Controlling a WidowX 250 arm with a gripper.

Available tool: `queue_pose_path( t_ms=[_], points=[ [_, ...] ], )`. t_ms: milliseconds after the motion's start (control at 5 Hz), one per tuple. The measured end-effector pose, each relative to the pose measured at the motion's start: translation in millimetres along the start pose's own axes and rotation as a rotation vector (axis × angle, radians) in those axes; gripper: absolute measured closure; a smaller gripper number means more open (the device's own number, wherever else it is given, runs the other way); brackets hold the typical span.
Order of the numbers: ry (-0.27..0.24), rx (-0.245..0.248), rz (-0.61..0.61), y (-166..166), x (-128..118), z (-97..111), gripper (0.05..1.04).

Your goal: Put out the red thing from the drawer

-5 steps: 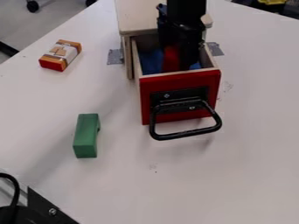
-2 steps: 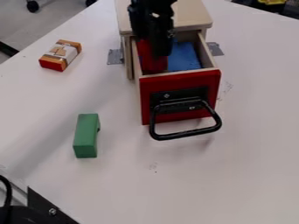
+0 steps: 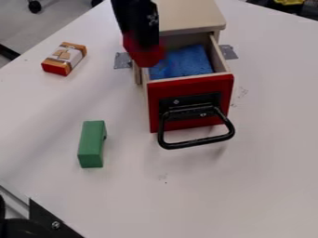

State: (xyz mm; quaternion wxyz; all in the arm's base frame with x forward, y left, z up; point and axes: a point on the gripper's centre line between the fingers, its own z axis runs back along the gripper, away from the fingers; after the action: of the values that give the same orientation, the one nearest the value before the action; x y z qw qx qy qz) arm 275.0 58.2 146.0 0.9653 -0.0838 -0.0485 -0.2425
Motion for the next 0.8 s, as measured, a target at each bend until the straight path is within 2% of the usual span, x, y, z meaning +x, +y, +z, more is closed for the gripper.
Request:
queue_pose_path(
  t_ms=[200,400,800],
  points=[
    [-0.032,-0.009,-0.005,2.4,-9.0,10.9,0.348],
    [-0.027,-0.009,0.030,9.4,-20.2,10.7,0.348],
    [0.067,0.069,0.120,37.5,-38.4,-8.0,0.348]
  ],
)
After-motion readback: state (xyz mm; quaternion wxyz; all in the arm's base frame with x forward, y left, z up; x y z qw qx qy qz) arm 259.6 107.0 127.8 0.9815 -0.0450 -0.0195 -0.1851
